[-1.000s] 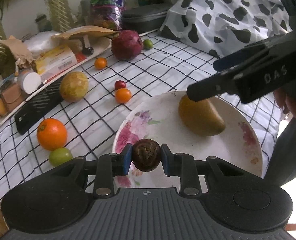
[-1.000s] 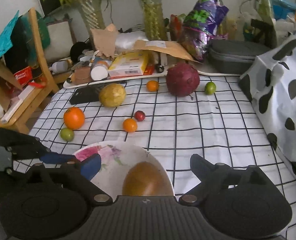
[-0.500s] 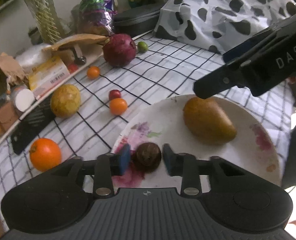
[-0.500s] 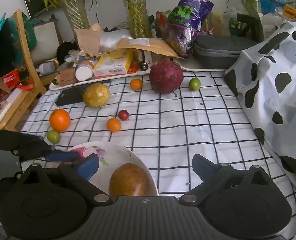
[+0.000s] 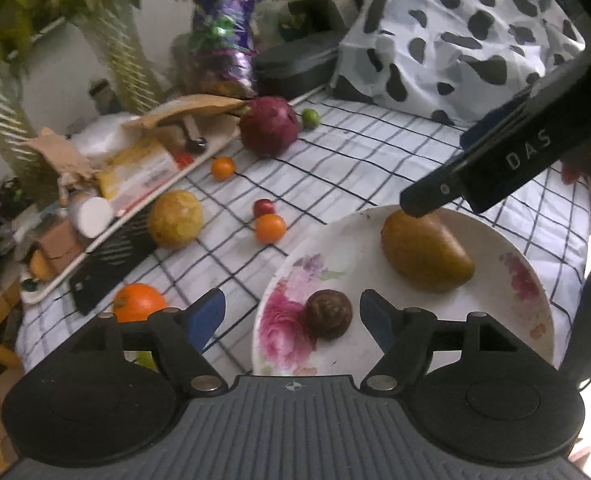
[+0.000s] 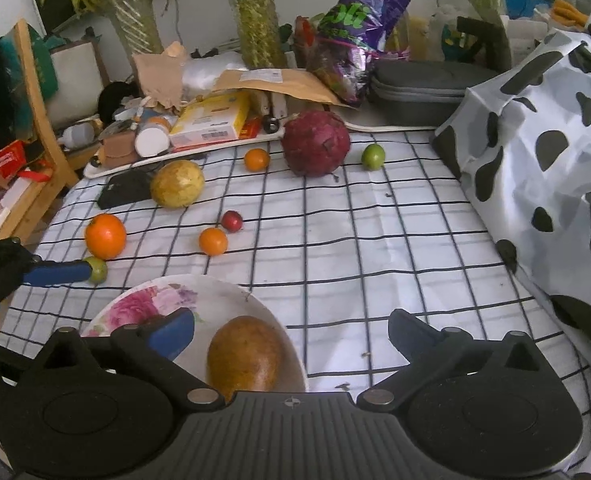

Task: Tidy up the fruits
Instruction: 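Lower the dark passion fruit onto the plate and open the left tool, then move the left tool to the green lime and grasp it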

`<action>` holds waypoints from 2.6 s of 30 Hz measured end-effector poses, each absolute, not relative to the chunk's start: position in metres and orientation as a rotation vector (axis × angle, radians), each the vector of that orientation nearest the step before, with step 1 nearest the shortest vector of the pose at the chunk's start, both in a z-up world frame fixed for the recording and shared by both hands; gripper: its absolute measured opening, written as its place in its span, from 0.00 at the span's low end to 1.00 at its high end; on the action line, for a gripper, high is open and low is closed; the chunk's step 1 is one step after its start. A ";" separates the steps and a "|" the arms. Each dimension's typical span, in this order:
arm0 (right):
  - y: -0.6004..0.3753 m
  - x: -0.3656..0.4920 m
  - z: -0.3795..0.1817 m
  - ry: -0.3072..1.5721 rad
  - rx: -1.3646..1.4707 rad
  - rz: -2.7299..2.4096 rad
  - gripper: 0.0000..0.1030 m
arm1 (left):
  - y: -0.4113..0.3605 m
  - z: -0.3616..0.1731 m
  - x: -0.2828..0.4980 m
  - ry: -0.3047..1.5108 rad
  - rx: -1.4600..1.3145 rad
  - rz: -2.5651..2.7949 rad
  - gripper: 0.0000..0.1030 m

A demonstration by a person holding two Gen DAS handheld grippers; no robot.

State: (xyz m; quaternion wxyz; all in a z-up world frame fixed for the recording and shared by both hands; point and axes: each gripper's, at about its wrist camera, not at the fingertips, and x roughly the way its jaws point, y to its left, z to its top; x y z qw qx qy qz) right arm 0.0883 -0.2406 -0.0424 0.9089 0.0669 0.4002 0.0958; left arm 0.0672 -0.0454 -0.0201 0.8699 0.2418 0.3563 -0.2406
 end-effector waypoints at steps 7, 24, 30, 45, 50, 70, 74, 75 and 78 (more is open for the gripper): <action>-0.235 0.078 -0.040 0.826 0.100 0.215 0.97 | -0.034 -0.014 0.047 0.775 0.436 -0.438 0.71; -0.225 0.066 -0.036 0.808 0.007 0.202 1.00 | -0.014 -0.002 0.024 0.822 0.307 -0.281 0.71; -0.213 0.066 -0.035 0.791 0.013 0.225 1.00 | -0.002 0.001 0.020 0.832 0.262 -0.221 0.71; -0.203 0.061 -0.031 0.717 -0.088 0.227 1.00 | 0.021 0.009 0.026 0.804 0.216 -0.149 0.71; -0.197 0.066 -0.026 0.704 -0.070 0.230 1.00 | 0.032 0.003 0.035 0.790 0.215 -0.180 0.71; -0.167 0.104 -0.037 0.694 -0.117 0.231 1.00 | 0.064 -0.025 0.106 0.840 0.149 -0.274 0.68; -0.167 0.115 -0.037 0.698 -0.117 0.233 1.00 | 0.065 -0.034 0.119 0.873 0.153 -0.288 0.61; -0.167 0.118 -0.037 0.699 -0.116 0.233 1.00 | 0.065 -0.036 0.122 0.880 0.158 -0.289 0.60; -0.168 0.125 -0.038 0.707 -0.113 0.234 1.00 | 0.062 -0.041 0.129 0.892 0.170 -0.299 0.59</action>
